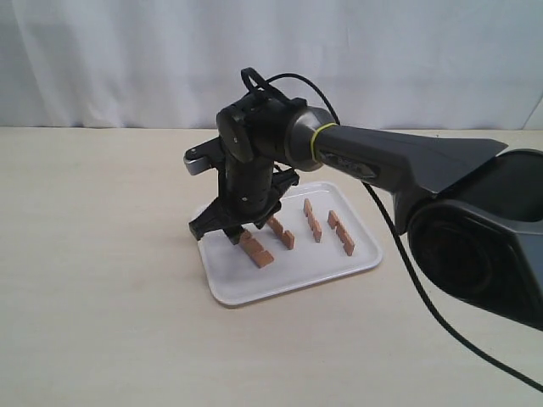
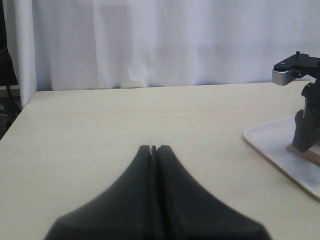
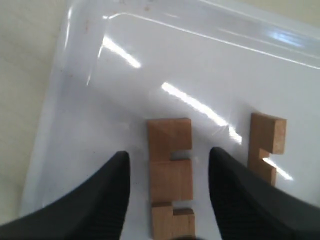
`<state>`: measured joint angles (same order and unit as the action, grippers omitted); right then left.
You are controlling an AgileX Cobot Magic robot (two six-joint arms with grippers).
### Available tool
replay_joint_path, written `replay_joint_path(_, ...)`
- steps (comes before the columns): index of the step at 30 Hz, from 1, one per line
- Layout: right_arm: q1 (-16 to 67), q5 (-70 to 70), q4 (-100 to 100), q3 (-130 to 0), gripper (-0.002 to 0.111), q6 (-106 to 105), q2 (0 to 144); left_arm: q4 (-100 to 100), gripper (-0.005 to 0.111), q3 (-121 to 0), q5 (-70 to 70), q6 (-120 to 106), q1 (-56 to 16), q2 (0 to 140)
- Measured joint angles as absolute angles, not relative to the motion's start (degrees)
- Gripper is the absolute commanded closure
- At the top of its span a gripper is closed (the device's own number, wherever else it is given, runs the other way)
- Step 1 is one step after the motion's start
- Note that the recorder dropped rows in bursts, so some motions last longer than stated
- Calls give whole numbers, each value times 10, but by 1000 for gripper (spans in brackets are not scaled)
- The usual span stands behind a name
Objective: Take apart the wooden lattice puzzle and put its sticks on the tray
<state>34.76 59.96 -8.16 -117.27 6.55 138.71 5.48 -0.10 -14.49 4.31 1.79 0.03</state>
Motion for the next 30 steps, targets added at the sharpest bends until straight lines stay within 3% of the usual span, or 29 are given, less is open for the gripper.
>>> replay_joint_path(3,349,600,-80,-1173,49,67,1387,55,107,-1,-145,43,18,0)
replay_joint_path(7,358,630,-81,-1173,52,67,1387,55,107,-1,-145,43,18,0)
replay_joint_path(9,364,645,-81,-1173,65,67,1387,55,107,-1,-145,43,18,0)
replay_joint_path(10,366,650,-81,-1173,78,65,1387,55,107,-1,-145,43,18,0)
replay_joint_path(13,371,676,-80,-1173,104,42,1383,55,107,-1,-145,43,18,0)
replay_joint_path(24,372,695,8,-1146,104,-48,1294,55,107,-1,-145,43,18,0)
replay_joint_path(30,360,695,29,-1056,104,-55,1235,55,107,-1,-145,43,18,0)
